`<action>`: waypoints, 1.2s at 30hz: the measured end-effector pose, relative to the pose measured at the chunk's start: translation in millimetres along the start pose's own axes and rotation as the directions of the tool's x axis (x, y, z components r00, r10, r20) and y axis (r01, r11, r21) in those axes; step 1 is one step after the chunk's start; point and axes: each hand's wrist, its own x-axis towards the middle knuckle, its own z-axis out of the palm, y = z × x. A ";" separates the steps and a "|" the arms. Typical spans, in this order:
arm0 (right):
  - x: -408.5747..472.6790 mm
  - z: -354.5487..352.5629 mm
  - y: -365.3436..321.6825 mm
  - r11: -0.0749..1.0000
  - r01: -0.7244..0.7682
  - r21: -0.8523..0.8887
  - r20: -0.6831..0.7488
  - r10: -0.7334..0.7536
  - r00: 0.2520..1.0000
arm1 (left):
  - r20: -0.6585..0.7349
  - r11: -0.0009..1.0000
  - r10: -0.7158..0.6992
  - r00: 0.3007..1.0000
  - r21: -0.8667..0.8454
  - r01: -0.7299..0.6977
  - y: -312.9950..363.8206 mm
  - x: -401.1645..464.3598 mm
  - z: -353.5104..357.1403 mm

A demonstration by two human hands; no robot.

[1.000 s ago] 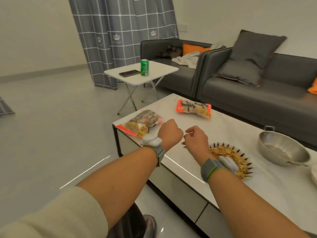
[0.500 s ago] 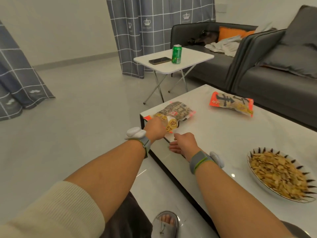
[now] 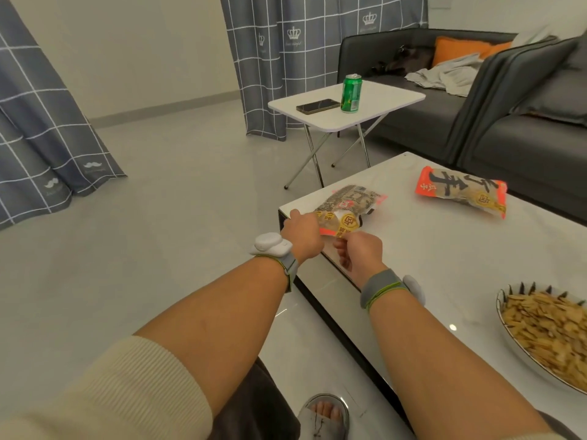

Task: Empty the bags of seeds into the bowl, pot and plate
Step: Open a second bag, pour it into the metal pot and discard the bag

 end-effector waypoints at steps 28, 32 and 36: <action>-203.7 -253.6 -138.9 0.735 0.629 -0.253 -0.227 -0.677 0.700 | -0.392 0.596 0.632 0.668 -0.305 -0.743 258.0 -151.6 -13.3; -256.4 -327.1 -137.6 0.728 0.626 -0.278 -0.364 -0.683 0.633 | -0.368 0.482 0.744 0.557 -0.283 -0.830 319.6 -202.6 -4.4; -276.2 -377.3 -126.8 0.768 0.583 -0.264 -0.466 -0.631 0.620 | -0.301 0.437 0.798 0.522 -0.306 -0.846 355.9 -239.2 8.6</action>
